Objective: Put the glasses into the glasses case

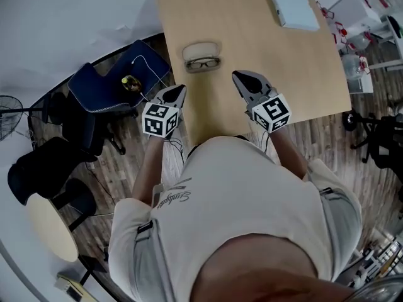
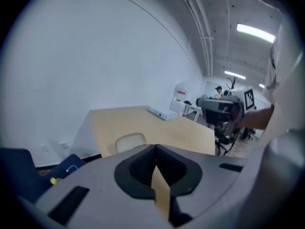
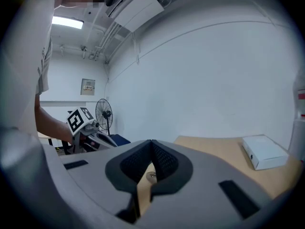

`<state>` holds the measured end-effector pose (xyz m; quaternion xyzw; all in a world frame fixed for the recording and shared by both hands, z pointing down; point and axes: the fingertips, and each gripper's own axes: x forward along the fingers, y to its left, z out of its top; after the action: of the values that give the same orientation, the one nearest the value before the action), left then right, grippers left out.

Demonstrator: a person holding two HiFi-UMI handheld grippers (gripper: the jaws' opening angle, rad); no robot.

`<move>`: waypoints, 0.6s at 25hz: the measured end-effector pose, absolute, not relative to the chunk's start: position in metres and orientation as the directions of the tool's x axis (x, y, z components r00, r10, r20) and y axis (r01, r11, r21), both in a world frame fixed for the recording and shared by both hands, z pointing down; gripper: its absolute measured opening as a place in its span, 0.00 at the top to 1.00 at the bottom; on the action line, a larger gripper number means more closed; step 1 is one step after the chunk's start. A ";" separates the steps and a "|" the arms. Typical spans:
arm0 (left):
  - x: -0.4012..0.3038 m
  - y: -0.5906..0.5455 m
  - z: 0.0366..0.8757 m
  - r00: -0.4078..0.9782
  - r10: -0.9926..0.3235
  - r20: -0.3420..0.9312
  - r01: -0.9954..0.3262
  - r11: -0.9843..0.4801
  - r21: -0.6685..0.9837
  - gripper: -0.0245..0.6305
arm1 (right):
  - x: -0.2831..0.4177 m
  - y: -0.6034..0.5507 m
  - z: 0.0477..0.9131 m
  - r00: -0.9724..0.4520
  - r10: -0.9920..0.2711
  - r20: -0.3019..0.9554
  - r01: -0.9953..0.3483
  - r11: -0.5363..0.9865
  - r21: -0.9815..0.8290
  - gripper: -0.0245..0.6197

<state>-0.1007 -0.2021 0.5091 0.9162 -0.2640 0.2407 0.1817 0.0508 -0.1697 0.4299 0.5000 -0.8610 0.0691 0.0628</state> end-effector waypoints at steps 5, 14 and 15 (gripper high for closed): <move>-0.111 -0.210 0.465 0.773 -0.453 0.443 -0.604 -0.740 0.296 0.94 | 0.046 -0.178 0.396 -0.497 -0.860 0.117 -0.868 0.495 -0.048 0.97; -0.132 -0.230 0.399 0.735 -0.580 0.351 -0.659 -0.734 0.166 0.94 | 0.046 -0.188 0.364 -0.493 -0.865 0.095 -0.869 0.494 -0.006 0.97; -0.134 -0.231 0.395 0.731 -0.590 0.344 -0.664 -0.732 0.154 0.94 | 0.046 -0.188 0.361 -0.491 -0.866 0.095 -0.870 0.493 0.002 0.97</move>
<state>-0.1336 -0.2313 0.3946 0.9204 -0.3405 0.1370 0.1346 0.0460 -0.1881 0.3611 0.5027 -0.8631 0.0231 0.0418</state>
